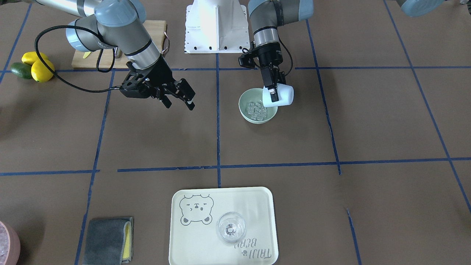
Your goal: Pour ice into bowl
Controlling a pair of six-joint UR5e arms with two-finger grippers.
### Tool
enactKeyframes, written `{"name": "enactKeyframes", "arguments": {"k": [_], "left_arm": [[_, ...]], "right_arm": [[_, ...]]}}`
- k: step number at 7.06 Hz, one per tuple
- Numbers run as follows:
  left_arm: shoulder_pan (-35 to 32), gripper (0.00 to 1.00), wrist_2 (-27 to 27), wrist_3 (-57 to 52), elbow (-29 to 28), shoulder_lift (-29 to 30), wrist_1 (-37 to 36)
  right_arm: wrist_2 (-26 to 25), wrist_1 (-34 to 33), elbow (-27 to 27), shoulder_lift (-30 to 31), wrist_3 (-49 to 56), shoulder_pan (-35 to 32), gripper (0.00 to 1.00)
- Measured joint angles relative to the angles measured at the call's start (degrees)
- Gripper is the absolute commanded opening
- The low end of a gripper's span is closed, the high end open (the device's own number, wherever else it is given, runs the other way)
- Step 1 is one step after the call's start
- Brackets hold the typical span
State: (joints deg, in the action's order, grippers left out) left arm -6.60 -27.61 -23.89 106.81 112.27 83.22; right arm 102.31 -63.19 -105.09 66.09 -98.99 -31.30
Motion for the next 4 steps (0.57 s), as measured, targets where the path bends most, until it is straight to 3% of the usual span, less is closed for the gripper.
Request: {"name": "enactKeyframes", "arguments": {"k": [2, 4], "left_arm": [[-0.12, 0.0, -0.98, 0.75, 1.88, 0.03, -0.14], [-0.34, 0.0, -4.45, 8.14, 4.03, -0.27, -0.18]], "right_arm": [[-0.02, 0.04, -0.2, 0.27, -0.05, -0.17, 1.0], [-0.02, 0.02, -0.25, 0.85, -0.03, -0.47, 1.0]]}}
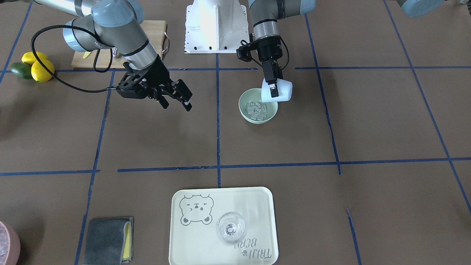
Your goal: Pour ice into bowl
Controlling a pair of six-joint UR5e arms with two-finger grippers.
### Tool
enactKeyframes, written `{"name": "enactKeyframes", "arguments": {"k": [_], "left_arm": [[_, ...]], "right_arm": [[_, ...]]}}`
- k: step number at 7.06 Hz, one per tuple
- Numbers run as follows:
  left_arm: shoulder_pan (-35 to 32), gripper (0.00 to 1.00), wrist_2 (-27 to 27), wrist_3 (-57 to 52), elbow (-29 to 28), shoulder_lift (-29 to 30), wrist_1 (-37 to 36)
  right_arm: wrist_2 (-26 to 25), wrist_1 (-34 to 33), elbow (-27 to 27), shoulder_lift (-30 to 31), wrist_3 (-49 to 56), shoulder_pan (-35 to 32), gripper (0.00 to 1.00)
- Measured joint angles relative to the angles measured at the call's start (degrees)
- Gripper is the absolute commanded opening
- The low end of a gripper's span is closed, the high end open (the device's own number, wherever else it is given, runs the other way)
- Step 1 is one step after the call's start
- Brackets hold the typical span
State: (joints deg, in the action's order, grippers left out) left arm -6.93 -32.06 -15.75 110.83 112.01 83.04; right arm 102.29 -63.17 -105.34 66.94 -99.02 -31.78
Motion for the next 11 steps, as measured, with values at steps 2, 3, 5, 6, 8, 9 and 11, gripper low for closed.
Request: {"name": "enactKeyframes", "arguments": {"k": [2, 3, 5, 6, 8, 9, 11], "left_arm": [[-1.01, 0.0, -6.42, 16.93, 0.81, -0.5, -1.41], [-1.97, 0.0, -10.31, 28.47, 2.11, -0.59, -4.61], [-3.04, 0.0, -18.37, 57.35, 6.26, -0.98, -10.35], [-3.31, 0.0, -20.44, 69.35, 7.37, -1.44, -10.83], [-4.22, 0.0, -21.03, 85.05, 8.72, -4.41, -6.45], [-4.66, 0.0, -20.29, 89.68, 9.05, -8.57, -0.51], [-5.28, 0.0, -16.63, 95.36, 8.21, -18.2, 13.11]], "right_arm": [[0.02, 0.05, 0.03, 0.02, 0.39, -0.41, 1.0], [0.02, 0.06, 0.04, -0.1, 0.51, -0.43, 1.0], [0.0, 0.06, 0.22, -0.32, 1.07, -0.45, 1.0], [-0.02, 0.06, 0.27, -0.37, 1.95, -0.6, 1.0], [0.03, 0.01, 0.3, -0.24, 3.53, -1.01, 1.0], [0.07, -0.01, 0.3, -0.13, 3.79, -1.09, 1.0], [0.09, -0.02, 0.16, -0.07, 3.89, -1.1, 1.0]]}}
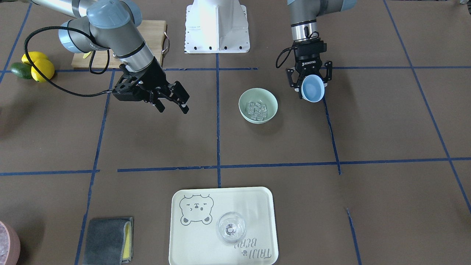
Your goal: Pour ice into bowl
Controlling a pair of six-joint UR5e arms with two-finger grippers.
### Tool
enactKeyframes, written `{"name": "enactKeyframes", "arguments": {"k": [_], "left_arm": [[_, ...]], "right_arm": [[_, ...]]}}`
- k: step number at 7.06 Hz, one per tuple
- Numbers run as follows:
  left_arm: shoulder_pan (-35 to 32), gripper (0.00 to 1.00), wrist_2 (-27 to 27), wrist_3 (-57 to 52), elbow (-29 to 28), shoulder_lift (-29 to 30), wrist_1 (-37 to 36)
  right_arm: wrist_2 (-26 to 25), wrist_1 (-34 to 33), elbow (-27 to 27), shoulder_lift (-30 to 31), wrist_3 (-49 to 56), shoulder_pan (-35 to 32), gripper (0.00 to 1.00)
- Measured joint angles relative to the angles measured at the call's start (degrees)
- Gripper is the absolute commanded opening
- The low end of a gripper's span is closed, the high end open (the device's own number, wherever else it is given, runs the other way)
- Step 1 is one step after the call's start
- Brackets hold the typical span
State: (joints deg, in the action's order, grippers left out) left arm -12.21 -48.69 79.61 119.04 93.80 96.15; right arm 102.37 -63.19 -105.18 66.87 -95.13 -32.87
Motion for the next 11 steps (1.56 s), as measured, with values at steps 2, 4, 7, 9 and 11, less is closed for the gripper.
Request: {"name": "enactKeyframes", "arguments": {"k": [2, 4, 7, 9, 11], "left_arm": [[-0.07, 0.0, 2.93, 5.84, -2.42, -8.48, 10.49], [-0.15, 0.0, 9.25, 7.84, -9.75, -14.84, 26.3], [-0.08, 0.0, 19.45, 8.39, -21.97, -19.03, 45.48], [0.05, 0.0, 23.09, 10.62, -28.19, -17.76, 48.62], [0.12, 0.0, 23.58, 12.38, -31.2, -16.24, 49.08]], "right_arm": [[-0.08, -0.02, -0.23, -0.07, -0.04, 0.05, 1.0], [-0.14, -0.08, -0.37, -0.23, -0.05, 0.12, 1.0], [-0.15, -0.09, -0.41, -0.12, -0.08, 0.19, 1.0], [-0.15, -0.09, -0.33, -0.08, -0.13, 0.4, 1.0], [-0.21, -0.09, -0.2, -0.16, -0.14, 0.56, 1.0]]}}
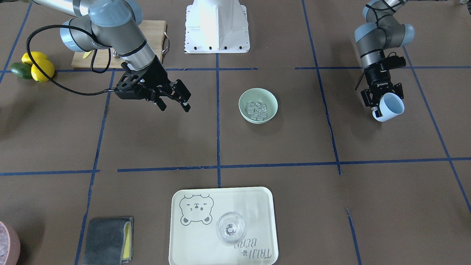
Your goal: Pour ice into bowl
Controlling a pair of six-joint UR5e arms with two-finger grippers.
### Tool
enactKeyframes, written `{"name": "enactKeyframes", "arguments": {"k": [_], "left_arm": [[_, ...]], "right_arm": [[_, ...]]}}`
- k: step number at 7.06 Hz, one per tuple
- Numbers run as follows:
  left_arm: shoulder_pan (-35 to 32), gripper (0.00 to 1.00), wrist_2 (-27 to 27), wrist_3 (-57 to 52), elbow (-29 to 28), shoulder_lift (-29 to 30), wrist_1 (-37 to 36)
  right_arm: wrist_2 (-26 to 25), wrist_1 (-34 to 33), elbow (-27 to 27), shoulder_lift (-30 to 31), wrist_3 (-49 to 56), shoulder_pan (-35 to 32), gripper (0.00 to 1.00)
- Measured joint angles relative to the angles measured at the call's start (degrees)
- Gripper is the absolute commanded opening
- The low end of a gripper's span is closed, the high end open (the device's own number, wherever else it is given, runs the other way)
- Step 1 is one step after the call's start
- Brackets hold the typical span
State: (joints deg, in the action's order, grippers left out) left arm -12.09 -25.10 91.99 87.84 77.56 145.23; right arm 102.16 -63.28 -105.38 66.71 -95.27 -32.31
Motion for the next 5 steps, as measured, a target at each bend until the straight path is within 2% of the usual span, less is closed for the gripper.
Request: {"name": "enactKeyframes", "arguments": {"k": [2, 3, 4, 5], "left_arm": [[-0.05, 0.0, 0.06, 0.43, -1.65, 0.75, 0.06], [-0.15, 0.27, 0.05, 0.44, -1.89, 0.69, 0.07], [-0.2, 0.81, 0.05, 0.32, -1.94, 0.6, 0.09], [-0.24, 1.0, 0.04, -0.18, -1.97, 0.55, 0.06]], "right_arm": [[-0.23, 0.0, 0.12, -0.13, 0.0, 0.28, 1.0], [-0.53, 0.0, 0.15, -0.19, 0.0, 0.5, 1.0], [-1.0, 0.0, 0.17, -0.23, 0.0, 0.85, 1.0], [-1.52, 0.0, 0.2, -0.25, 0.0, 1.26, 1.0]]}}
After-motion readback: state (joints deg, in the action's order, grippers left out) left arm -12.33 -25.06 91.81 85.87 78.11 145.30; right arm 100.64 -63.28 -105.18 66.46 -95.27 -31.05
